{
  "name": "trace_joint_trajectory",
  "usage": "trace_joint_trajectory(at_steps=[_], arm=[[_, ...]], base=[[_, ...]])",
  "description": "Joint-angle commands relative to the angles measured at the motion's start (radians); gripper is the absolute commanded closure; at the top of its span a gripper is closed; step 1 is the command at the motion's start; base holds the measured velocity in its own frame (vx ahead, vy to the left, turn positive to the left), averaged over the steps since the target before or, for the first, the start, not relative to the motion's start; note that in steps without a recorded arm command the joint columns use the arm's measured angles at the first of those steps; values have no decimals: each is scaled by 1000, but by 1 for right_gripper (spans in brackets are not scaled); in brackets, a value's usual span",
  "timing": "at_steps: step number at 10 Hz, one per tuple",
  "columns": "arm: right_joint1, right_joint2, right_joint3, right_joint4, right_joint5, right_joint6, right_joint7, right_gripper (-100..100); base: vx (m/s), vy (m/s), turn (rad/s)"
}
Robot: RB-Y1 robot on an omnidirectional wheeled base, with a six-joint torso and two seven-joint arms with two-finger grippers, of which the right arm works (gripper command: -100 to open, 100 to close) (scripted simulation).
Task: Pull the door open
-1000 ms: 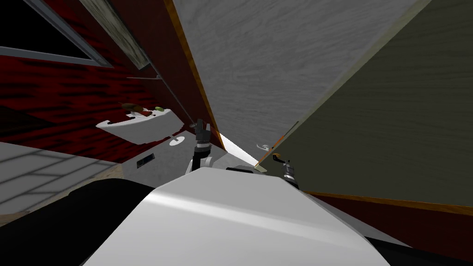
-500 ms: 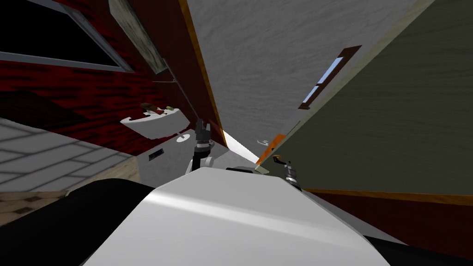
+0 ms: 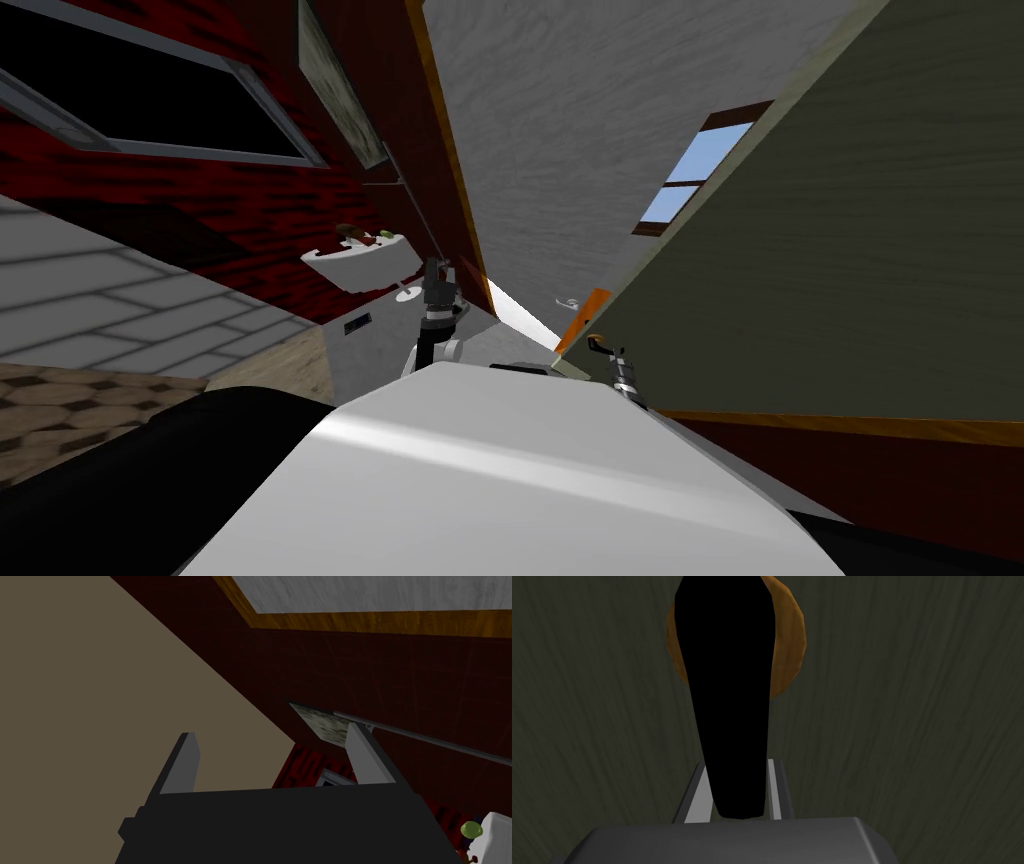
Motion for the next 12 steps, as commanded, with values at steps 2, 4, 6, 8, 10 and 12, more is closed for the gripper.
trace_joint_trajectory(at_steps=[2,4,6,8,10,12], arm=[[3,-1,5,-10,2,1,-4,100],[26,-15,24,-8,10,-31,-24,100],[46,-28,43,-6,18,-62,-42,100],[62,-37,58,-4,24,-87,-55,100],[79,-48,75,-2,31,-115,-71,100],[76,-55,67,15,28,-122,-70,100]], base=[[-27,-21,5],[-153,-19,140],[-207,-20,148],[-187,-26,115],[-167,-22,96],[-120,-19,64]])
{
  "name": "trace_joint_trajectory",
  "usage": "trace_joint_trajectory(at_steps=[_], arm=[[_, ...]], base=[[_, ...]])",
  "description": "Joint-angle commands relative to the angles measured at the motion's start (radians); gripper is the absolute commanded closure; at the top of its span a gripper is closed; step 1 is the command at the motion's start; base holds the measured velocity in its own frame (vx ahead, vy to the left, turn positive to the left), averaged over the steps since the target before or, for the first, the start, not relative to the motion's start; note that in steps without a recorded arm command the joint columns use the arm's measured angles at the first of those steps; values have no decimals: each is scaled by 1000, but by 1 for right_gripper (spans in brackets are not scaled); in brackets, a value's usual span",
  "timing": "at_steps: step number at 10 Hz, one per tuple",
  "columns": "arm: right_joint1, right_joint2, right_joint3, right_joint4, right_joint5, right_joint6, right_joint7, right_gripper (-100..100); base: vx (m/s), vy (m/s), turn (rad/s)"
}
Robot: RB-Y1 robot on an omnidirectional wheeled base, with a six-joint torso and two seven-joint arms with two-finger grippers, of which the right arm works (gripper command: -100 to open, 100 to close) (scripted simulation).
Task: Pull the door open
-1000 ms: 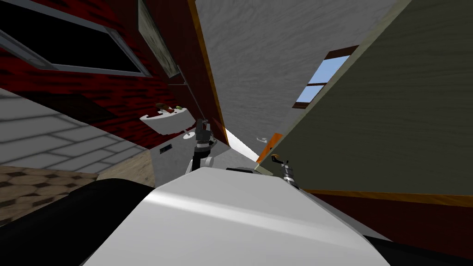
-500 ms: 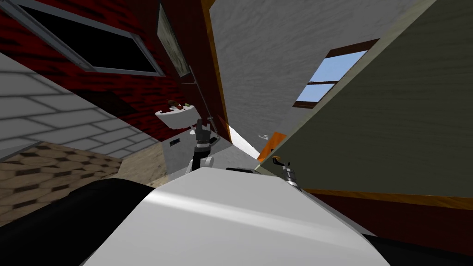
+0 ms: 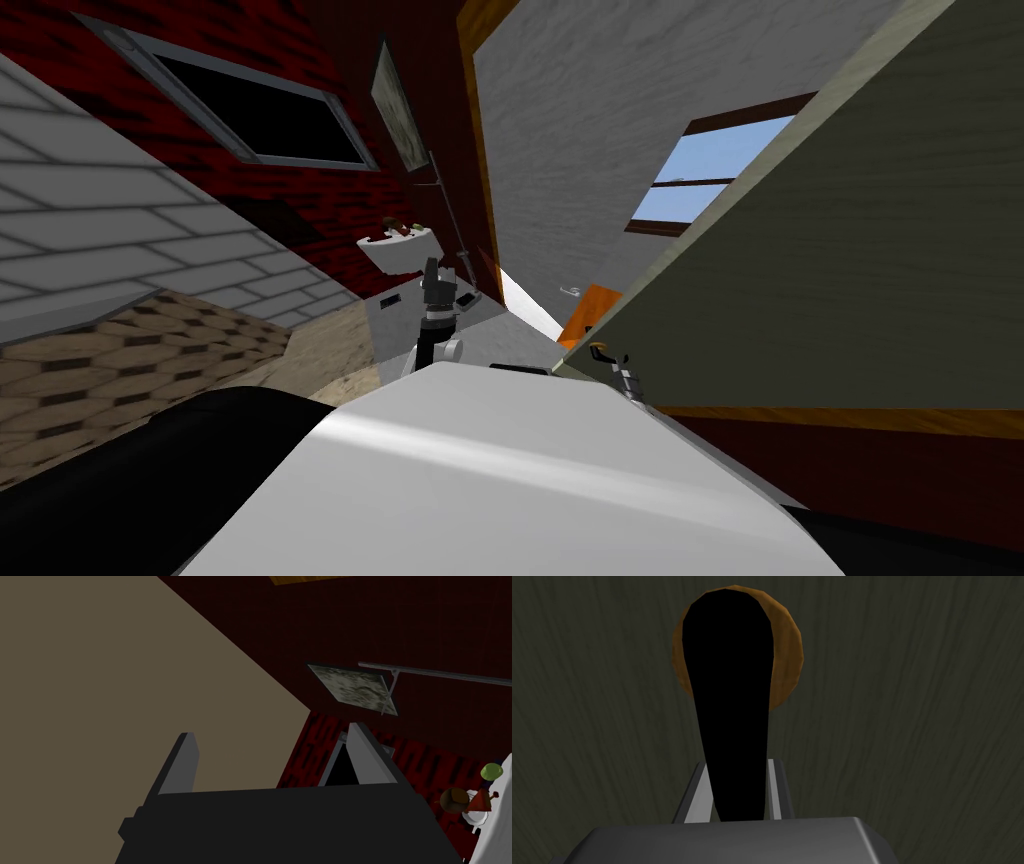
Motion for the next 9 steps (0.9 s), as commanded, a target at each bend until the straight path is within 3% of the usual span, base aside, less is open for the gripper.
trace_joint_trajectory(at_steps=[1,6,7,9], arm=[[-31,-5,18,26,-5,-1,-3,100],[-141,-20,82,116,-21,-4,-14,100],[-154,-22,90,127,-23,-5,-16,100],[-154,-22,90,127,-23,-5,-16,100]], base=[[-117,2,26],[-206,-3,52],[-183,-13,14],[-49,-12,-2]])
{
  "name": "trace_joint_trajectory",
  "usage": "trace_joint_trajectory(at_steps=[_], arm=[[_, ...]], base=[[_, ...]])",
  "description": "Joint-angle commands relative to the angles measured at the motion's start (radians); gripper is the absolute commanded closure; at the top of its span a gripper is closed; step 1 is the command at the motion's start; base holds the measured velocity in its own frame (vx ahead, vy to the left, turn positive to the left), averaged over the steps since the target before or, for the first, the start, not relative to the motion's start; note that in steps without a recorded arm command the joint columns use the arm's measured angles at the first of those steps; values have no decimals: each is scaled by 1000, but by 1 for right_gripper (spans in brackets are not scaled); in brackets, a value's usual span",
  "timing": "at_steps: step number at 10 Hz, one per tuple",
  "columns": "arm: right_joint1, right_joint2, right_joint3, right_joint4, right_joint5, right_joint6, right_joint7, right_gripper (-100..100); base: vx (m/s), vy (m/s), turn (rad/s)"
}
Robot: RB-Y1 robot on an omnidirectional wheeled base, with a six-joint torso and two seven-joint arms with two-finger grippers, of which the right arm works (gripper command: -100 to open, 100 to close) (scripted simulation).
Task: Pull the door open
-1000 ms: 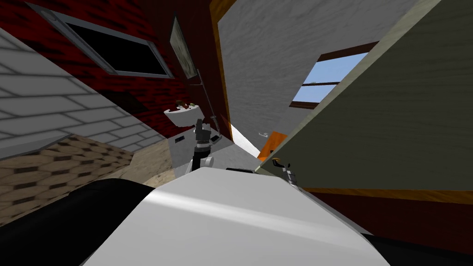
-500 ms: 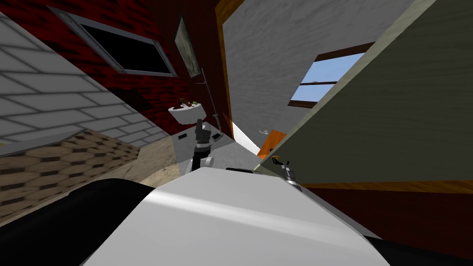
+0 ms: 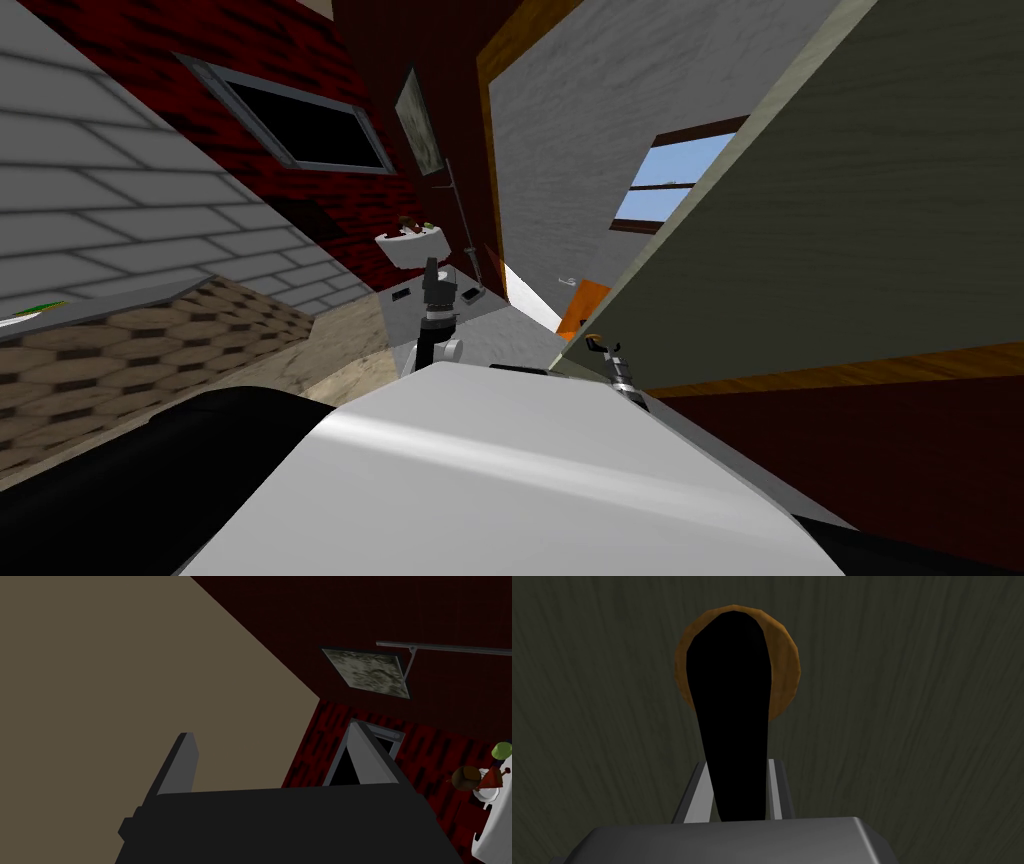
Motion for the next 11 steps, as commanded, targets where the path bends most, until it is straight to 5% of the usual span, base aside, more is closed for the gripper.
trace_joint_trajectory(at_steps=[1,8,11], arm=[[-28,5,18,27,3,-13,-4,100],[-185,-17,109,158,-20,-16,-20,100],[-220,-21,129,186,-25,-17,-23,100]], base=[[-21,-2,-2],[-170,-30,47],[-126,-37,18]])
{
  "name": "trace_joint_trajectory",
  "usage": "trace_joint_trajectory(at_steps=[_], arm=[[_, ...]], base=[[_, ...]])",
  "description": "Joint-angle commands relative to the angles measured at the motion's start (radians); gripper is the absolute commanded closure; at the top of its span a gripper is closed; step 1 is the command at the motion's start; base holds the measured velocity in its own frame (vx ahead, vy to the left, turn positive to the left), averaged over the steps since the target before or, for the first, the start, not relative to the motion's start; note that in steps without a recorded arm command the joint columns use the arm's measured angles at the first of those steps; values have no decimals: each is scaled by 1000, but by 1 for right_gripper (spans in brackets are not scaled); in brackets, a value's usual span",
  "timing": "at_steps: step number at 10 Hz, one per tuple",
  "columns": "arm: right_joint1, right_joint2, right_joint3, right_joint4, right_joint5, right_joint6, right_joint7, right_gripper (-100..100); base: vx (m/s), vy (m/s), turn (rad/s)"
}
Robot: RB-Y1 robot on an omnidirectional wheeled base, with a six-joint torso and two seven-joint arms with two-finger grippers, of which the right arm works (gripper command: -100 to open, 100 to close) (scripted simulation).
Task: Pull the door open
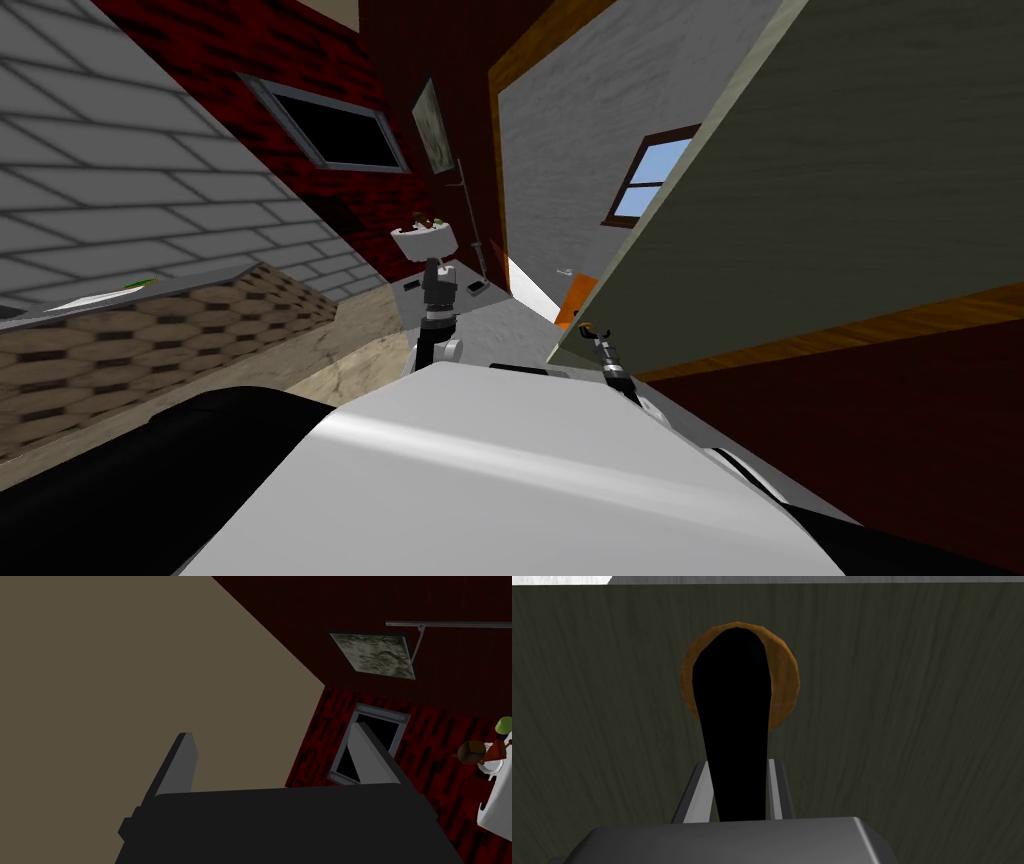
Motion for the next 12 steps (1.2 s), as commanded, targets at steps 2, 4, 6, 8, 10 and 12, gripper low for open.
trace_joint_trajectory(at_steps=[2,4,6,8,10,12], arm=[[-29,5,16,30,1,-15,-4,100],[-15,4,16,-2,-2,8,5,100],[-16,6,18,-5,-2,10,7,100],[-22,14,30,-23,-3,26,19,100],[-27,22,41,-39,-4,41,30,100],[-32,30,51,-54,-4,54,40,100]], base=[[-72,-41,20],[-72,-2,54],[-159,-44,72],[-202,-76,142],[-225,-106,163],[-208,-149,129]])
